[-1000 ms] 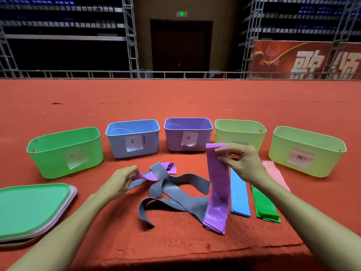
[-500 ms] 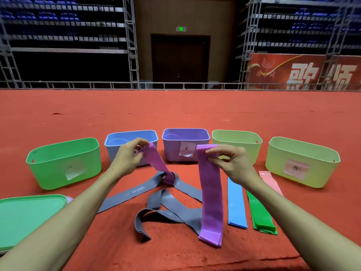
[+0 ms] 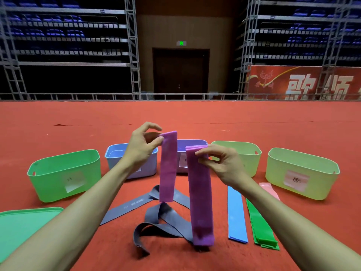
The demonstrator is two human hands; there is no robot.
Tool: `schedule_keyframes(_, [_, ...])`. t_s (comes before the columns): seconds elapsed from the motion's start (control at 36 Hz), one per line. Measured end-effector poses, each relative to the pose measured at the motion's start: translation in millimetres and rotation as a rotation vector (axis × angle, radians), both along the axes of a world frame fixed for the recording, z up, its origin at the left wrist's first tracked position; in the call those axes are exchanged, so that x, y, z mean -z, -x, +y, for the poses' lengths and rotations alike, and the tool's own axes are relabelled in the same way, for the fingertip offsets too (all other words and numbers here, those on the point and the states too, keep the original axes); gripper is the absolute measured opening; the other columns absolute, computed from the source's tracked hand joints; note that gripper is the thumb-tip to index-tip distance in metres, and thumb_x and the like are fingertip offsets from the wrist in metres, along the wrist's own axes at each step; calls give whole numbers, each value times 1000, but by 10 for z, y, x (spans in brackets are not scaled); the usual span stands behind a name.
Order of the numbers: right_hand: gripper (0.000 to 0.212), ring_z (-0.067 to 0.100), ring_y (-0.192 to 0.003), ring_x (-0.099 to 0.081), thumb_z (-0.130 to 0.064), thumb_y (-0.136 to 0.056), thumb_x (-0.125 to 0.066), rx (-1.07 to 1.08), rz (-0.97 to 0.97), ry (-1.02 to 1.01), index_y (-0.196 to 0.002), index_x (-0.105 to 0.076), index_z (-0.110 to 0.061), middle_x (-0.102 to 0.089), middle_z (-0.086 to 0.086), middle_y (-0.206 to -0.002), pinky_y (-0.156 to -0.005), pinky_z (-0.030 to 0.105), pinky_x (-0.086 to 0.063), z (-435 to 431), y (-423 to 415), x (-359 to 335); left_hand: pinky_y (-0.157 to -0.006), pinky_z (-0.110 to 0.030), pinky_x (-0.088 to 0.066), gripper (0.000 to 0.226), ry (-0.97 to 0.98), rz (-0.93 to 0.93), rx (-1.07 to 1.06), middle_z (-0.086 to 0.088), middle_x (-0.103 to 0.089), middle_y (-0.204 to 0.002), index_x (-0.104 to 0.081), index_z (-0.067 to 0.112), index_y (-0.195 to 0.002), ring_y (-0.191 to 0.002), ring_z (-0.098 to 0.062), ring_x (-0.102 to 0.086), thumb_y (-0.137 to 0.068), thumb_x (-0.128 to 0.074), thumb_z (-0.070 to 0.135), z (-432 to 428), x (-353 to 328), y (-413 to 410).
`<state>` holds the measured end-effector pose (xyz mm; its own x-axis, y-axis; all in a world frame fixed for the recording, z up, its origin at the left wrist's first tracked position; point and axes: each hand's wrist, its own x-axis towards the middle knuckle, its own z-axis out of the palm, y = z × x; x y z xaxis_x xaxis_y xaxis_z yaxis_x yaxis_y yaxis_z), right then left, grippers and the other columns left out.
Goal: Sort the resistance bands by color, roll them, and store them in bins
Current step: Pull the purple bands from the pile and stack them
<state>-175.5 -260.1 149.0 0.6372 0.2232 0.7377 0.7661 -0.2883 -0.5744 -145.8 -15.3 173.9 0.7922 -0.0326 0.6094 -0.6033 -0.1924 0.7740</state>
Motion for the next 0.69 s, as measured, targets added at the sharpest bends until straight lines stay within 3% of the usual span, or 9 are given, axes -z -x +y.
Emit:
schedule_keyframes(0.17, [33, -4, -76, -61, 10, -75, -71, -60, 7, -44, -89, -73, -20, -69, -19, -78, -70, 11, -47, 105, 59, -32, -75, -20, -53, 19, -6, 38, 120, -8, -70, -82, -61, 13, -89, -73, -6, -65, -87, -61, -6, -224, 52, 160])
schedule_keyframes(0.39, [31, -5, -78, -64, 10, -75, -71, -42, 9, -44, -88, -73, -19, -69, -25, -79, -74, 11, -47, 143, 86, 23, -89, -31, -54, 15, -22, 75, 215, -12, -73, -98, -64, 13, -95, -91, -15, -68, -89, -62, -1, -373, 139, 275])
schedule_keyframes(0.69, [39, 0, -77, -64, 10, -74, -72, -16, -18, -59, -84, -72, -27, -70, -19, -79, -75, 13, -47, 101, 95, 22, -77, -18, -49, 21, 16, 67, 203, -1, -74, -94, -66, 16, -97, -88, -8, -69, -92, -58, -3, -470, 110, 399])
